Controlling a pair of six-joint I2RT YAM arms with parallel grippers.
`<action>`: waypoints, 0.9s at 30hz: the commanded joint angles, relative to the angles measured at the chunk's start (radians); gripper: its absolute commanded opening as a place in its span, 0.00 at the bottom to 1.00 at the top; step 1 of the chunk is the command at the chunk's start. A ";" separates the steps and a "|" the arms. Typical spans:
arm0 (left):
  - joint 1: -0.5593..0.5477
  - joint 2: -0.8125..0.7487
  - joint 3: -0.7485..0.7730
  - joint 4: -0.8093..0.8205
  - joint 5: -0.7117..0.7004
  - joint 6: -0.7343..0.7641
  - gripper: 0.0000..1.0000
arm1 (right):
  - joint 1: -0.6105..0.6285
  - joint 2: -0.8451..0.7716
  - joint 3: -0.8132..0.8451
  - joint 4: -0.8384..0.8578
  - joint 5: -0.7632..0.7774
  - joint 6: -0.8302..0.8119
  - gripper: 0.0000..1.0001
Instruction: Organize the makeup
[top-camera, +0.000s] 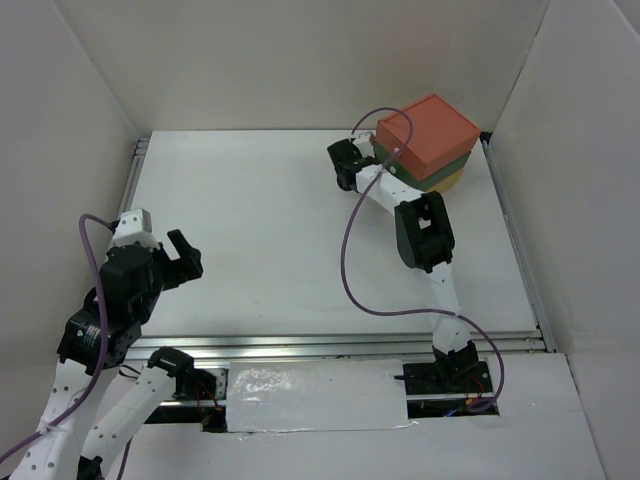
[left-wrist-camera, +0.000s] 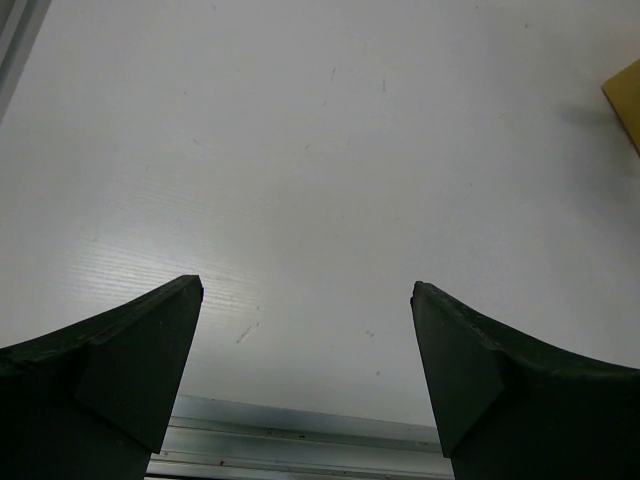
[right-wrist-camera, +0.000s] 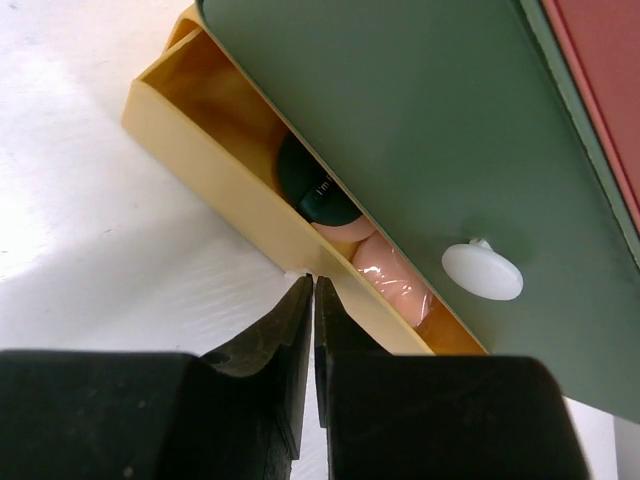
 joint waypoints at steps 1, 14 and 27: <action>0.004 -0.007 0.000 0.042 0.009 0.031 1.00 | -0.029 -0.033 -0.036 -0.052 0.025 0.020 0.10; 0.004 -0.008 0.000 0.045 0.014 0.034 0.99 | -0.063 -0.002 0.037 -0.009 0.065 -0.083 0.08; 0.004 -0.011 0.002 0.044 0.006 0.028 0.99 | 0.077 -0.212 -0.140 0.077 -0.133 -0.046 0.36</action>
